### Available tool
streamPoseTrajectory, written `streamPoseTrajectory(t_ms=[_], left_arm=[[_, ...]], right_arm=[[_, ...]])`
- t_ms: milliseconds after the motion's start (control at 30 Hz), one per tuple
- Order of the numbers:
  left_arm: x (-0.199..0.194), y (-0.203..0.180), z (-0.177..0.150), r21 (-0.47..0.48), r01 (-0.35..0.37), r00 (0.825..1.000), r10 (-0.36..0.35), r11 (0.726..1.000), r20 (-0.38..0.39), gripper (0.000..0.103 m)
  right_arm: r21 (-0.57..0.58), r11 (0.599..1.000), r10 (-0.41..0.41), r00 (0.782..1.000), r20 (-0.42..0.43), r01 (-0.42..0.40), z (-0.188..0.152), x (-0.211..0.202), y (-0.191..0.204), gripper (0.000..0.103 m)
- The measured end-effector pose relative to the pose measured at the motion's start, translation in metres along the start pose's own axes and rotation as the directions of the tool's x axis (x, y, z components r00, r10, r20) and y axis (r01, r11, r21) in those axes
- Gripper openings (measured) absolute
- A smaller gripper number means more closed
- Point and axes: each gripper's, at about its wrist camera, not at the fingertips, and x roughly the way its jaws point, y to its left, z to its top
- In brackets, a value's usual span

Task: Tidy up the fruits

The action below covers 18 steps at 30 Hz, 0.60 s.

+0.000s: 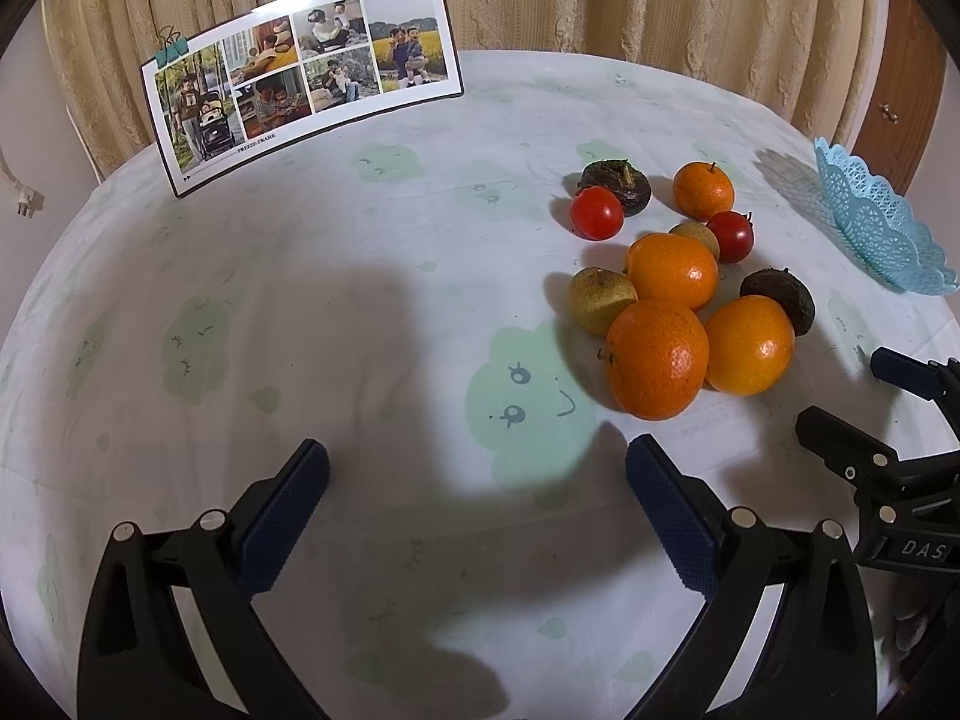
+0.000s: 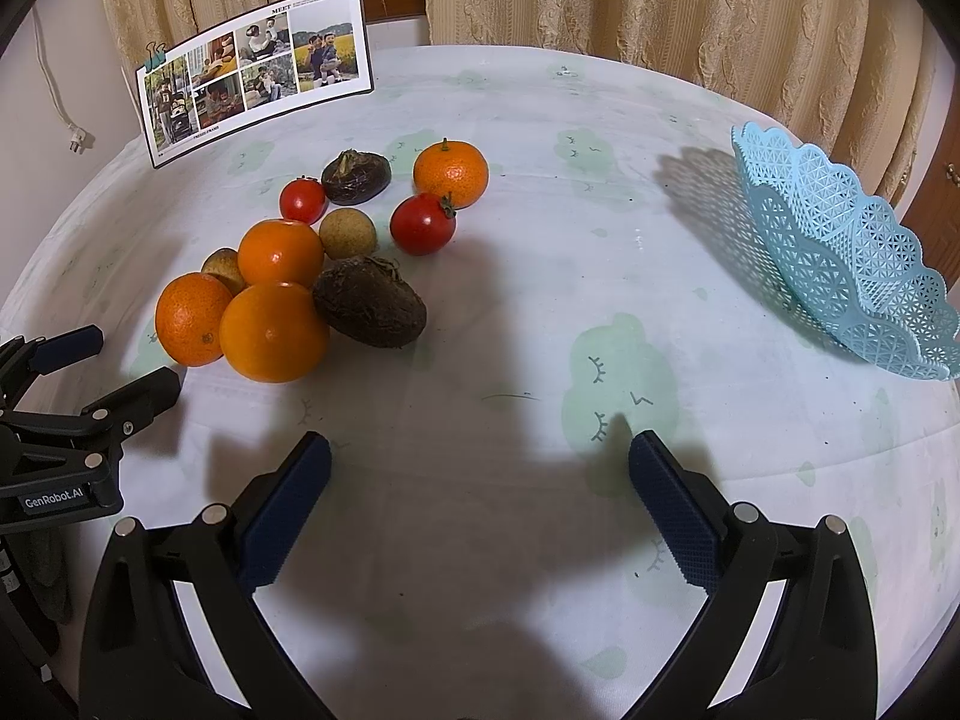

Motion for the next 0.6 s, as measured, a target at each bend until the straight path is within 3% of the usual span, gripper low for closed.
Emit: streamPoseTrajectory(t_ms=[267,467,600], left_arm=[[0.000,0.001,0.000,-0.002,0.008,1.000,-0.008,1.000,0.000,0.098],[-0.009,0.007,0.004,-0.047,0.063,0.997,-0.061,0.997,0.045,0.098],[-0.017,-0.005,0.008,-0.021,0.090,0.993,-0.088,0.996,0.079,0.098]], right_arm=[[0.014,1.000,0.017,1.000,0.009,-0.017,-0.001,-0.001,-0.003,0.101],[0.154,0.981,0.104,0.988,0.111,-0.120,-0.005,-0.017,-0.029,0.101],[0.198,0.966,0.133,0.978,0.161,-0.164,-0.006,-0.026,-0.039,0.101]])
